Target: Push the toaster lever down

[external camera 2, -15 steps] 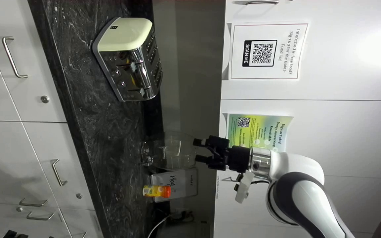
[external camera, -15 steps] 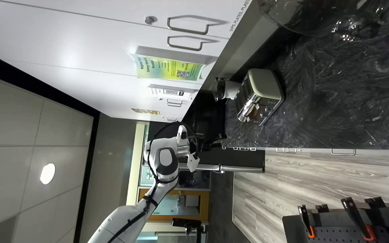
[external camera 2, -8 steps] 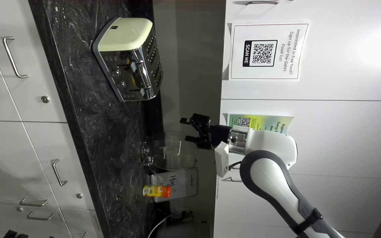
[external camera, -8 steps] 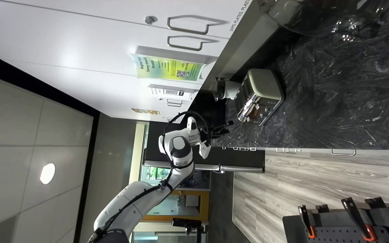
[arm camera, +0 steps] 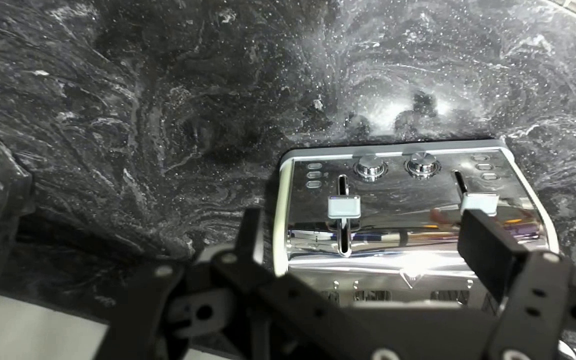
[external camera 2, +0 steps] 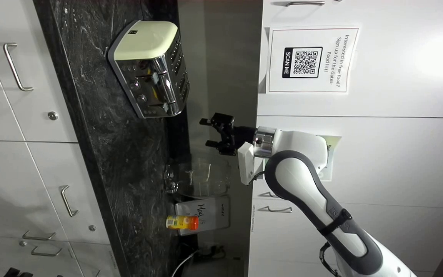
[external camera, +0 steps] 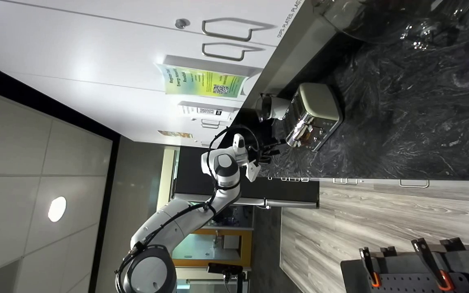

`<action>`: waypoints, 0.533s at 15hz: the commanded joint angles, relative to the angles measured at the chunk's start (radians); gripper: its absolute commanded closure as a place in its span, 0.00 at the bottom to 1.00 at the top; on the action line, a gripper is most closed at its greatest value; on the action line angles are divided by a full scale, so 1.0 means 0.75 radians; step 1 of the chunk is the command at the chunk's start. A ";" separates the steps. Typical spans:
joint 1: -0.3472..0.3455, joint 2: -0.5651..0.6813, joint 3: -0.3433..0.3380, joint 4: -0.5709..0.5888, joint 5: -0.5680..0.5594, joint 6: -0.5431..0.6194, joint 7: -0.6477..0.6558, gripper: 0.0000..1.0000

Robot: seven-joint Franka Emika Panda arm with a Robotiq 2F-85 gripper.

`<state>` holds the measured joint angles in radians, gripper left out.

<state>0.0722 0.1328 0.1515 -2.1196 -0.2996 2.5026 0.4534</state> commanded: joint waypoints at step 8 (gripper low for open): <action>0.066 0.136 -0.069 0.108 0.026 0.059 -0.056 0.00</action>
<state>0.0980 0.1659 0.1256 -2.0980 -0.2982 2.5132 0.4515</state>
